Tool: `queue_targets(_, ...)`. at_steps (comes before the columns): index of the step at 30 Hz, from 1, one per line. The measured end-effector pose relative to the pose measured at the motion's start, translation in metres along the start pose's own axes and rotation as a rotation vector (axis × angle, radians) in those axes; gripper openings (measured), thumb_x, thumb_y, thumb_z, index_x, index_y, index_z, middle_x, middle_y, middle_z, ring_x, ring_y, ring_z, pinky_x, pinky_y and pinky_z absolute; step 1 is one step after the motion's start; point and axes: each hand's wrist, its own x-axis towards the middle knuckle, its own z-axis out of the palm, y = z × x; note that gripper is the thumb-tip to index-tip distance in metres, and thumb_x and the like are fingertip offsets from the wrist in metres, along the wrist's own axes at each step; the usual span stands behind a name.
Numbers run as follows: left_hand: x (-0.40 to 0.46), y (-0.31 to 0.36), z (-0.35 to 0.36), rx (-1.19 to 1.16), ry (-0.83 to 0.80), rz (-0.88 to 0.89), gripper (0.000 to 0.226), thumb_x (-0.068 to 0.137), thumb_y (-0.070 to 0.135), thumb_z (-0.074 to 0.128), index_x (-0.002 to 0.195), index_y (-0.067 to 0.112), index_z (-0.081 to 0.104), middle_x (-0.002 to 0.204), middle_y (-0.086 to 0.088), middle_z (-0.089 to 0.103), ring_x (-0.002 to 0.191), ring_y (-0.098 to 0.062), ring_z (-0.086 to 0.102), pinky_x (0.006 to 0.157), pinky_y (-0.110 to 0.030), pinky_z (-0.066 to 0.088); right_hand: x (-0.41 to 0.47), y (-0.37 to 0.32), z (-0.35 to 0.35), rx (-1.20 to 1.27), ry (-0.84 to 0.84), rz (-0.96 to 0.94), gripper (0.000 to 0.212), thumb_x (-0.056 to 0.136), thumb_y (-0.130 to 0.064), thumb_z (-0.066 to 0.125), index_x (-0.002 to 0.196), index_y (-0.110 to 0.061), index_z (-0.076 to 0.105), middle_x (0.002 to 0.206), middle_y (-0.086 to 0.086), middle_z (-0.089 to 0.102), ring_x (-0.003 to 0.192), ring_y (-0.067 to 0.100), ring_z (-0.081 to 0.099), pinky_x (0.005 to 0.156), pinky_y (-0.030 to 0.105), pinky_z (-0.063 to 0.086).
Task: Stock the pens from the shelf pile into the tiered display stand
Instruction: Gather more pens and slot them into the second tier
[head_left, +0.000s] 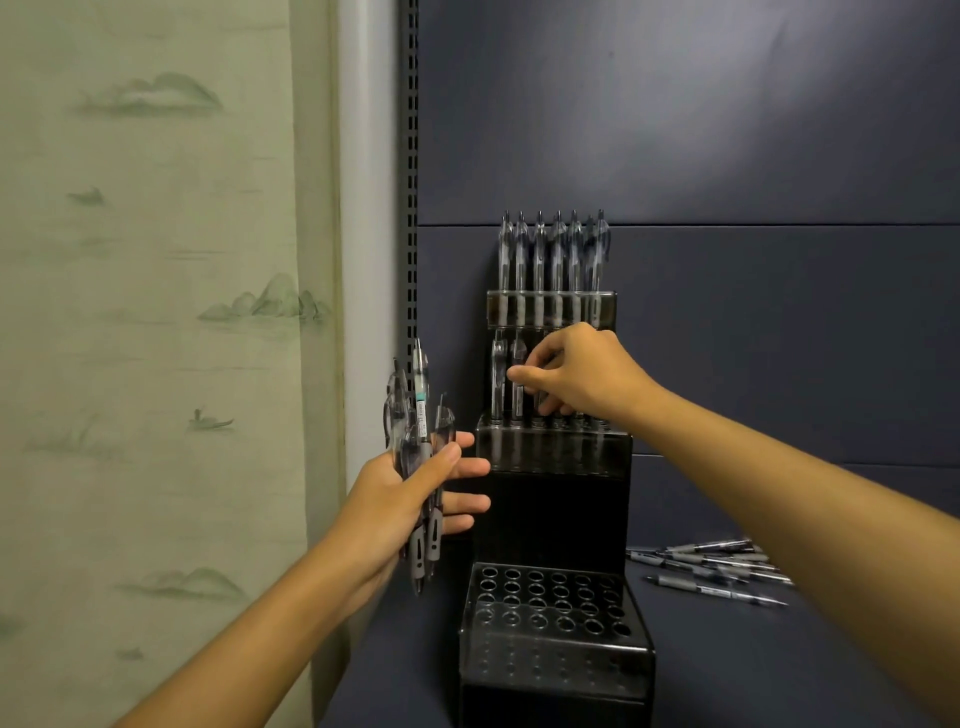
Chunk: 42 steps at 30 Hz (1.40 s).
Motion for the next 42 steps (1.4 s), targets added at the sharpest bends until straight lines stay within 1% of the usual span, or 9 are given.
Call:
queue_targets(6, -0.003, 0.003, 0.005, 0.009, -0.048, -0.006, 0.039, 0.080, 0.034, 0.062, 0.116, 0.018, 0.065, 0.103, -0.006, 0.077, 0.077, -0.022, 0.074, 0.067, -0.029, 0.062, -0.020, -0.011, -0.014, 0.211, -0.054, -0.073, 0.019, 0.093, -0.033, 0.067, 0.095, -0.015, 0.071, 0.079, 0.000, 0.075, 0.065, 0.011, 0.073, 0.056, 0.019, 0.052)
queue_targets(10, -0.003, 0.007, 0.012, -0.025, -0.082, -0.007, 0.039, 0.081, 0.033, 0.062, 0.117, 0.016, 0.065, 0.102, -0.008, 0.077, 0.075, -0.021, 0.074, 0.065, -0.028, 0.061, -0.028, -0.028, -0.007, 0.374, -0.147, -0.126, 0.022, 0.094, -0.034, 0.064, 0.103, -0.016, 0.072, 0.089, 0.002, 0.076, 0.076, 0.019, 0.073, 0.061, 0.022, 0.055)
queue_targets(13, -0.005, 0.008, 0.019, -0.001, -0.121, 0.007, 0.039, 0.081, 0.033, 0.062, 0.115, 0.016, 0.064, 0.101, -0.008, 0.077, 0.076, -0.022, 0.074, 0.065, -0.028, 0.061, -0.031, -0.036, 0.001, 0.428, -0.185, -0.140, 0.025, 0.093, -0.037, 0.065, 0.105, -0.017, 0.073, 0.093, 0.000, 0.076, 0.078, 0.011, 0.071, 0.066, 0.024, 0.058)
queue_targets(17, -0.005, 0.012, 0.023, 0.022, -0.130, 0.023, 0.039, 0.081, 0.034, 0.062, 0.115, 0.017, 0.062, 0.100, -0.006, 0.077, 0.074, -0.020, 0.074, 0.063, -0.027, 0.060, -0.032, -0.040, 0.006, 0.499, -0.184, -0.102, 0.024, 0.092, -0.034, 0.067, 0.106, -0.015, 0.073, 0.088, -0.003, 0.075, 0.073, 0.001, 0.064, 0.065, 0.023, 0.056)
queue_targets(23, -0.007, 0.012, 0.024, 0.060, -0.130, 0.019, 0.027, 0.088, 0.028, 0.060, 0.113, 0.018, 0.062, 0.098, -0.005, 0.078, 0.073, -0.019, 0.073, 0.062, -0.025, 0.058, -0.034, -0.040, 0.012, 0.551, -0.199, -0.030, 0.020, 0.091, -0.032, 0.070, 0.099, -0.015, 0.073, 0.086, -0.004, 0.071, 0.077, 0.007, 0.064, 0.063, 0.019, 0.052)
queue_targets(27, -0.007, 0.007, 0.021, 0.058, -0.093, -0.002, 0.017, 0.095, 0.018, 0.057, 0.111, 0.017, 0.062, 0.096, -0.006, 0.078, 0.068, -0.017, 0.072, 0.057, -0.023, 0.057, -0.036, -0.047, 0.018, 0.561, -0.161, -0.063, 0.014, 0.090, -0.026, 0.072, 0.089, -0.013, 0.067, 0.070, -0.003, 0.072, 0.073, 0.007, 0.070, 0.060, 0.021, 0.052)
queue_targets(31, -0.007, 0.002, 0.019, 0.115, -0.119, -0.009, 0.017, 0.096, 0.018, 0.057, 0.111, 0.019, 0.064, 0.097, -0.001, 0.078, 0.070, -0.018, 0.073, 0.056, -0.022, 0.055, -0.027, -0.054, 0.007, 0.659, -0.048, -0.043, 0.012, 0.092, -0.024, 0.068, 0.092, -0.013, 0.063, 0.089, 0.007, 0.074, 0.067, 0.010, 0.068, 0.064, 0.025, 0.057)
queue_targets(34, -0.008, -0.001, 0.014, 0.116, -0.122, -0.002, 0.022, 0.095, 0.021, 0.056, 0.115, 0.019, 0.065, 0.101, -0.001, 0.077, 0.073, -0.019, 0.073, 0.057, -0.021, 0.055, -0.014, -0.056, -0.016, 0.728, 0.107, -0.041, 0.012, 0.093, -0.023, 0.067, 0.097, -0.012, 0.064, 0.087, 0.002, 0.071, 0.062, 0.008, 0.068, 0.067, 0.027, 0.060)
queue_targets(42, -0.003, -0.002, -0.011, -0.005, 0.030, -0.017, 0.035, 0.085, 0.027, 0.060, 0.118, 0.015, 0.065, 0.102, -0.004, 0.077, 0.074, -0.019, 0.075, 0.056, -0.020, 0.057, 0.007, -0.013, -0.043, 0.528, 0.274, 0.028, 0.014, 0.094, -0.025, 0.067, 0.098, -0.014, 0.059, 0.098, 0.006, 0.073, 0.073, 0.019, 0.074, 0.066, 0.030, 0.061)
